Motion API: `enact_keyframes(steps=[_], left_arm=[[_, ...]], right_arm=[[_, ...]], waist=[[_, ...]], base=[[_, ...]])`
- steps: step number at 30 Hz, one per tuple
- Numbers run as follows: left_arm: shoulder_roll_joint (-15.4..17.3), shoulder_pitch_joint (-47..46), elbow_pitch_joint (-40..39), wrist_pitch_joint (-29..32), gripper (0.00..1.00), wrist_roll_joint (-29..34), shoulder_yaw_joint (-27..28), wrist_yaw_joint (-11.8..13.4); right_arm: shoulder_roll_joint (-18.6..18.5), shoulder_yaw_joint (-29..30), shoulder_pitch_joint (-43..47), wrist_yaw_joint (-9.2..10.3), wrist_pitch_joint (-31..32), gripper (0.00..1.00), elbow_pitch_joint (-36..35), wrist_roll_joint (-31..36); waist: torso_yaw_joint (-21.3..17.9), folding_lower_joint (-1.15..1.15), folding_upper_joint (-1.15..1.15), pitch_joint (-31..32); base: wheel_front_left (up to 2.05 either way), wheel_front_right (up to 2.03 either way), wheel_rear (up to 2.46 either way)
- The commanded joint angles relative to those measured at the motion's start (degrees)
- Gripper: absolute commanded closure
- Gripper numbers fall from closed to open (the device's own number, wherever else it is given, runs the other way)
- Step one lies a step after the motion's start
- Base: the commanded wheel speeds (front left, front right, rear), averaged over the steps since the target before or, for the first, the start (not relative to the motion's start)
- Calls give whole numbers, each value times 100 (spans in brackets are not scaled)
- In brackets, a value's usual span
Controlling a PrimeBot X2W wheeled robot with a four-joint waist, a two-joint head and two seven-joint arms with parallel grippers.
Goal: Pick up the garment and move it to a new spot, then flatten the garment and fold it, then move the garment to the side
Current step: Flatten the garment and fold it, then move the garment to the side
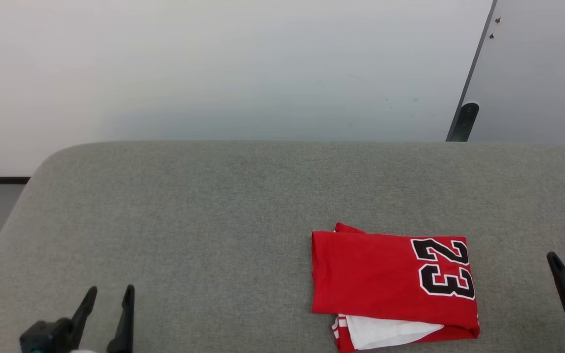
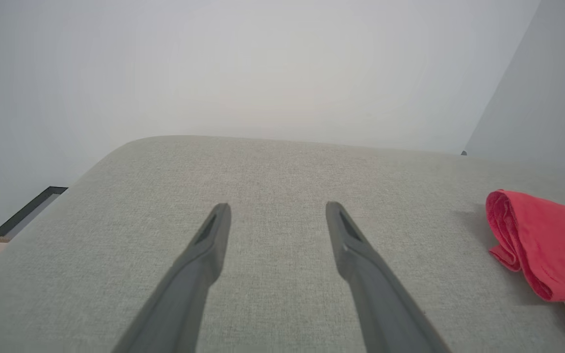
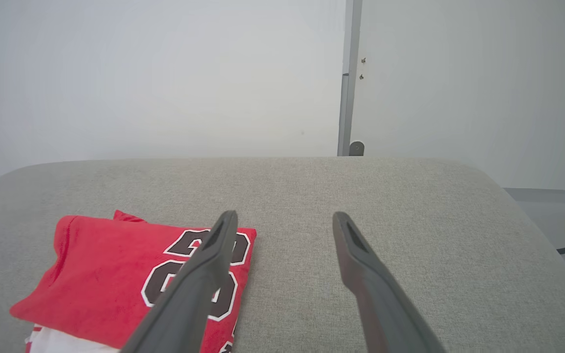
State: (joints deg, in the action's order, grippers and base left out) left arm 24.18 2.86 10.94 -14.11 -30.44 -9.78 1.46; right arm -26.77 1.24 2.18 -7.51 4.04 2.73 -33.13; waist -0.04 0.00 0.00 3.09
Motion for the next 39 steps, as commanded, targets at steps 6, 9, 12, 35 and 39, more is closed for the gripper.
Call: enact_keyframes(steps=[6,9,12,35,39], left_arm=[[55,502,-595,68,0,40,82,310],[57,608,-787,116,0,32,85,383],[64,645,-857,150,0,28,77,414],[19,575,-1054,253,0,9,-102,484],[-78,459,-1052,248,0,5,-209,458]], right_arm=[[162,294,383,5,140,0,-418,118],[222,372,459,5,204,0,-527,132],[254,396,485,5,235,0,-567,144],[269,244,458,5,586,0,-591,73],[154,-89,91,5,1089,0,-427,40]], waist=[[63,0,0,23],[93,0,0,15],[112,0,0,6],[369,0,0,-29],[501,0,0,-106]], base=[[0,0,0],[0,0,0],[0,0,0],[0,0,0],[0,0,0]])
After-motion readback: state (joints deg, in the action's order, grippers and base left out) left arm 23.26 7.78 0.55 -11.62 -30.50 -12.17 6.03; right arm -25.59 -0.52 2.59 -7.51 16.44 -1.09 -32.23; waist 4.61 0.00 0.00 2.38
